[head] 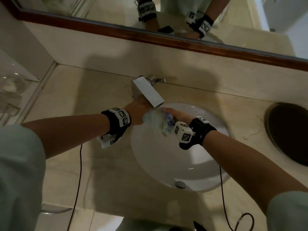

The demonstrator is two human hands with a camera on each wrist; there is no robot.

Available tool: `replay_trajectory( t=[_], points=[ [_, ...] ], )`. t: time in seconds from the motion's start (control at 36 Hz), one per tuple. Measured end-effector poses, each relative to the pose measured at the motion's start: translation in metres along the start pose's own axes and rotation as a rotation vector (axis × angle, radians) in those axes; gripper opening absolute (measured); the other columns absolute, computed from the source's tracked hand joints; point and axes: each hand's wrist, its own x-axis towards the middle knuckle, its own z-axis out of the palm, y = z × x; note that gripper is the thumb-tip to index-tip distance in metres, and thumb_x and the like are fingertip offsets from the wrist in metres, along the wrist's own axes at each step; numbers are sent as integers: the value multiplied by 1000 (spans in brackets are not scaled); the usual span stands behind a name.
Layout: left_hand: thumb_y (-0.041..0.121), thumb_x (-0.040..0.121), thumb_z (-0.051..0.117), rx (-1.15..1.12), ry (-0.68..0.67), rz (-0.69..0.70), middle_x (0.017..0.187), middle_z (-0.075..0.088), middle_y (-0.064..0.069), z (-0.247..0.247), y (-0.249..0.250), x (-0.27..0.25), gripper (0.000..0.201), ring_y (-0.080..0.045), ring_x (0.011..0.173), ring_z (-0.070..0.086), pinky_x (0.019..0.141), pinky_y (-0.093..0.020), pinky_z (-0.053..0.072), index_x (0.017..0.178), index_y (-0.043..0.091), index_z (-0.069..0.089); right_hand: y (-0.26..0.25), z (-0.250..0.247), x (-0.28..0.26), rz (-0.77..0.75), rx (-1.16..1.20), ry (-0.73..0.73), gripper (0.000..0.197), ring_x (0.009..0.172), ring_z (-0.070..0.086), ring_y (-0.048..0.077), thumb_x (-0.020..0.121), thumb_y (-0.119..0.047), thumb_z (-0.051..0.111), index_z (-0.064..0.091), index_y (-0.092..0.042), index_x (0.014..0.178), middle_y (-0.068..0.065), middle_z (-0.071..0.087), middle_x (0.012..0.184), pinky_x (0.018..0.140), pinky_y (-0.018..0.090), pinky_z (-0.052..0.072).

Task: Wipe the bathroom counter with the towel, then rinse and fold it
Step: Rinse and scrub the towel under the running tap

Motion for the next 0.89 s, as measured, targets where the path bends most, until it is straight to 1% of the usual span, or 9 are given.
replay_trajectory(
  t=[0.17, 0.22, 0.31, 0.39, 0.44, 0.61, 0.72, 0.81, 0.89],
  points=[
    [14, 85, 62, 43, -27, 12, 154, 24, -12, -5, -7, 3, 71, -32, 144, 19, 115, -48, 25, 147, 15, 29, -4, 14, 7, 189, -28, -231, 92, 125, 45, 39, 72, -40, 79, 38, 8, 139, 30, 44, 135, 100, 54, 41],
    [12, 83, 65, 33, -2, 27, 153, 27, -14, -1, -14, 3, 71, -36, 142, 25, 107, -53, 36, 146, 15, 33, -10, 17, 8, 128, 189, -19, 66, 123, 48, 38, 90, -42, 57, 50, 12, 128, 32, 46, 133, 105, 46, 40],
    [11, 83, 67, 36, 32, 15, 152, 29, -17, 0, -20, -1, 66, -41, 140, 25, 97, -56, 45, 143, 15, 40, -1, 15, 10, -1, 306, 59, 69, 119, 51, 39, 74, -55, 62, 62, 5, 109, 29, 47, 136, 95, 48, 42],
    [16, 91, 56, 87, 24, -13, 154, 25, -15, -6, -16, -5, 60, -39, 135, 33, 92, -49, 50, 146, 20, 33, 14, 6, 18, -48, 242, -98, 86, 126, 48, 38, 70, -53, 73, 46, -5, 136, 20, 45, 142, 101, 51, 40],
    [15, 92, 53, 118, 28, -21, 150, 30, -15, -6, -16, -7, 60, -39, 127, 42, 88, -47, 51, 147, 21, 31, 15, 1, 33, -24, 104, -210, 109, 116, 51, 36, 52, -46, 90, 41, 0, 138, 22, 53, 131, 108, 51, 33],
    [10, 96, 45, 177, -10, -42, 150, 31, -14, -15, -3, -3, 50, -40, 124, 45, 93, -49, 48, 145, 18, 36, 8, 0, 53, 36, -314, -180, 72, 87, 66, 22, 56, -59, 82, 67, -5, 100, 9, 71, 96, 95, 39, 46],
    [13, 97, 43, 216, -20, -78, 147, 36, -11, -18, 2, 0, 47, -36, 122, 49, 94, -42, 48, 143, 16, 36, -2, 18, 35, -4, -418, -125, 22, 57, 64, 8, 90, -30, 62, 65, -10, 80, -3, 69, 63, 63, 21, 53],
    [15, 95, 48, 201, -33, -88, 143, 41, -9, -19, 2, -1, 50, -34, 117, 54, 90, -39, 49, 143, 18, 36, -5, 25, 35, -66, -412, -124, 50, 40, 55, 8, 93, -17, 60, 66, -16, 44, -1, 61, 44, 45, 17, 46],
    [17, 89, 58, 153, -66, -100, 141, 45, -9, -16, -1, 0, 61, -33, 114, 57, 87, -39, 49, 144, 21, 34, -8, 27, 30, -45, -532, -129, 39, 40, 46, 12, 90, -21, 65, 58, -11, 53, -1, 55, 43, 46, 21, 38]
  ],
)
